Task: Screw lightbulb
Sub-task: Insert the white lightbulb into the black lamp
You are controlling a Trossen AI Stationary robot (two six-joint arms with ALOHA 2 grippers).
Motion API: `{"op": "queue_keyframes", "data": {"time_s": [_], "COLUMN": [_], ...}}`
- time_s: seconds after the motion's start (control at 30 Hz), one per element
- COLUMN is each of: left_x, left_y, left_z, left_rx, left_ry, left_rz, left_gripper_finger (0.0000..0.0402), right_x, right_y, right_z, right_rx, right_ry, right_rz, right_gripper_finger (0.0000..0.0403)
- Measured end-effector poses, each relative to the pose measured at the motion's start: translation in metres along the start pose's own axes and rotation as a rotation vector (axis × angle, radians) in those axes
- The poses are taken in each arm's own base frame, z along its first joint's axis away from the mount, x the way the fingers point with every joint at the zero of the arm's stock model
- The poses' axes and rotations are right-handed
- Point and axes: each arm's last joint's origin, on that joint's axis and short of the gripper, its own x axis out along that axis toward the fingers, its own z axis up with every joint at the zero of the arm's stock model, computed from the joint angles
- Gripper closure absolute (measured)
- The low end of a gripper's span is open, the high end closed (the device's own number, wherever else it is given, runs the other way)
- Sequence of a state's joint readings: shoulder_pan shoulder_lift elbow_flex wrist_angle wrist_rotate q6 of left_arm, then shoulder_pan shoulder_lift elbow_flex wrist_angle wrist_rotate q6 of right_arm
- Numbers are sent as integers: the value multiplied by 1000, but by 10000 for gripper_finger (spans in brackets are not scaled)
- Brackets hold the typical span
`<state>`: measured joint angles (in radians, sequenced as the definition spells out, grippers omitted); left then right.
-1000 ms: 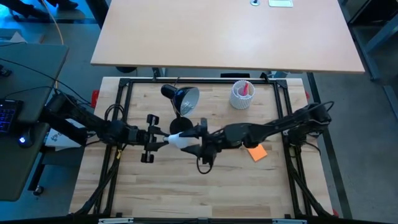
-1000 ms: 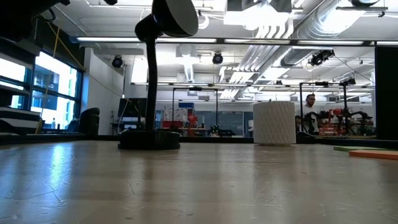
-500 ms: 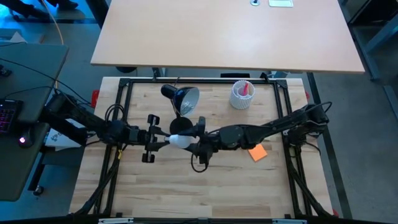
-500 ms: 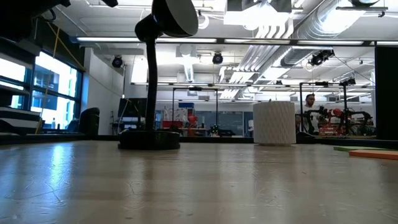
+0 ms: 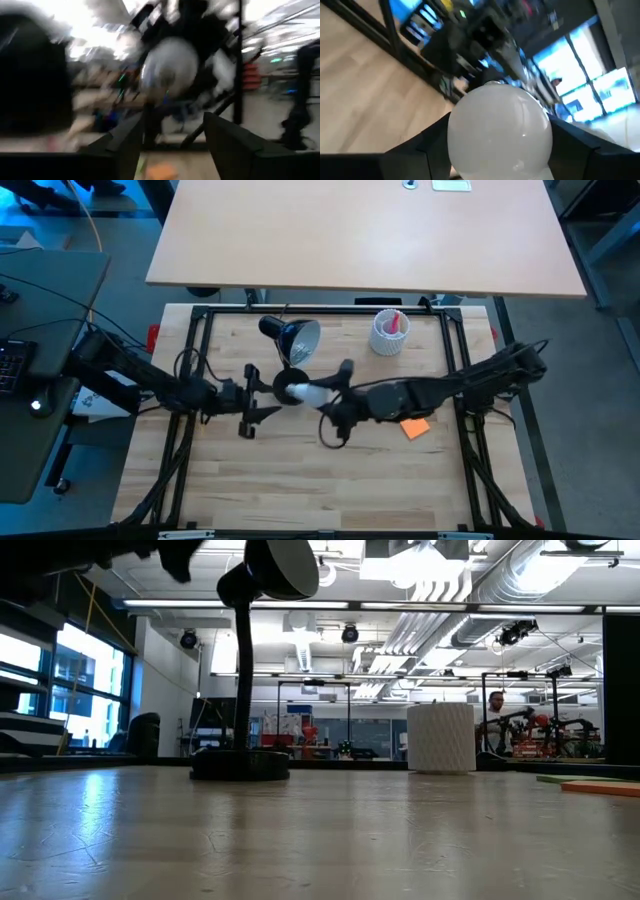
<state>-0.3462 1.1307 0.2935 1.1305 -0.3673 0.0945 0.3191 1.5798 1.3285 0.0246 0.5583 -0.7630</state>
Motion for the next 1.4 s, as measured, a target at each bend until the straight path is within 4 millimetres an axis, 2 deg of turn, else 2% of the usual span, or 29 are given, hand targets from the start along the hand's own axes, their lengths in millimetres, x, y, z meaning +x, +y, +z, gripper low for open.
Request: {"op": "queue_keyframes", "data": {"time_s": [0.13,0.27,0.4,0.53,0.63,0.73,0.9,1.03,1.13,1.27,1.4], "left_x": [-3,-10,-15,-13,-17,-23,-24,-27,-30,-32,-30], "left_y": [8,17,31,51,65,78,100,115,125,134,136], "left_z": [-5,-6,-4,0,-3,-5,9,13,14,20,32], "left_rx": [-112,-167,-207,-205,-191,-189,-134,-111,-95,-54,-71], "left_ry": [93,155,178,170,229,271,144,109,93,58,-47], "left_rz": [180,364,458,434,503,584,687,763,821,804,644], "left_gripper_finger": [192,199,206,213,218,220,228,240,250,261,268], "right_x": [-18,-20,-4,17,23,26,42,49,54,61,63], "right_y": [-25,-43,-49,-49,-56,-62,-77,-86,-85,-80,-78], "right_z": [-8,-19,-34,-46,-52,-58,-77,-89,-90,-92,-95], "right_rx": [132,238,307,347,347,362,374,416,420,438,499], "right_ry": [59,92,112,121,147,143,44,63,52,48,64], "right_rz": [-14,-58,-40,-61,-141,-147,-32,-96,-113,-107,-100], "right_gripper_finger": [162,162,162,162,162,162,162,162,162,162,162]}}
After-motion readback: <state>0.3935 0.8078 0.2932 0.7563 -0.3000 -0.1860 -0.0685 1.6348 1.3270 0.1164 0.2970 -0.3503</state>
